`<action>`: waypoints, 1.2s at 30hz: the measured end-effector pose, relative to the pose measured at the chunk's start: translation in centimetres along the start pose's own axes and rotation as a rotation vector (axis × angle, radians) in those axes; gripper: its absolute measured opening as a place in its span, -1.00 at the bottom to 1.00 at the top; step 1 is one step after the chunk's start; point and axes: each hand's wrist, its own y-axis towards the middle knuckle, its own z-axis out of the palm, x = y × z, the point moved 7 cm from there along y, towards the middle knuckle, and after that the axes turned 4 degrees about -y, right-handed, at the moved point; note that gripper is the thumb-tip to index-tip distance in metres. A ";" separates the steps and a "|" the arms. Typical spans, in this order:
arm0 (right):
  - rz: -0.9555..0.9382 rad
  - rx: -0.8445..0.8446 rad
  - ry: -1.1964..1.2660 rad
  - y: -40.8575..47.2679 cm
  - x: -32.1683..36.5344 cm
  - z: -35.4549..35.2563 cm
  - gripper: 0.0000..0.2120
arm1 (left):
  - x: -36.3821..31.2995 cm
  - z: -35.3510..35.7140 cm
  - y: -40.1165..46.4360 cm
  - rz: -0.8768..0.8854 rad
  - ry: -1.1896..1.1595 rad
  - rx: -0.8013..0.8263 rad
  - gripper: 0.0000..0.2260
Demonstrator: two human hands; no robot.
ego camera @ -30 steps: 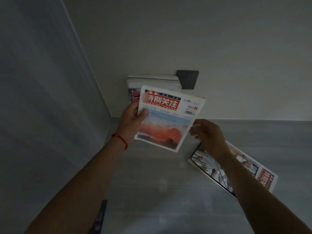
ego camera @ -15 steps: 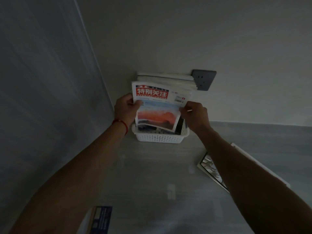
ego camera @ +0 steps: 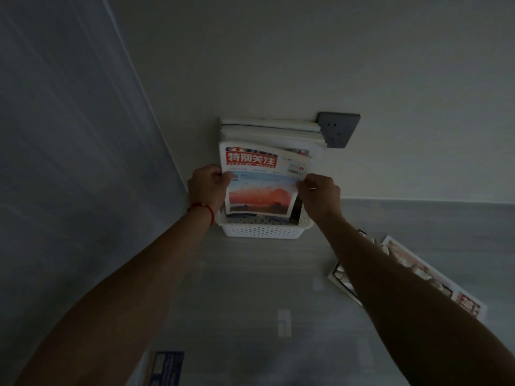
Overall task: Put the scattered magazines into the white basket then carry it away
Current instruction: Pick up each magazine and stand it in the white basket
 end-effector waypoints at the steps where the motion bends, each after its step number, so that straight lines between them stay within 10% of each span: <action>1: -0.001 0.035 -0.027 -0.2 0.1 0.6 -0.80 | 0.7 -0.1 0.0 -0.029 -0.002 -0.021 -0.82; 11: 0.034 0.254 0.230 -2.7 -0.8 1.1 -0.67 | 4.2 1.5 -0.8 -0.196 -0.167 -0.016 -0.74; 18: 0.108 0.017 -0.200 -7.9 -14.0 -4.0 -0.62 | 4.2 1.2 -6.4 -0.026 0.043 -0.034 -0.76; 24: 0.492 0.254 -0.549 -14.5 -26.7 -8.0 0.01 | 3.8 7.5 -16.2 0.129 0.206 0.248 -0.59; 30: 0.303 0.318 -0.695 -17.2 -26.9 -7.6 -0.09 | 2.1 14.8 -25.2 0.291 0.350 0.543 -0.58; 36: -0.309 0.598 -0.749 -20.3 -25.5 -5.7 -0.21 | 2.3 20.4 -29.1 0.420 0.583 0.707 -0.61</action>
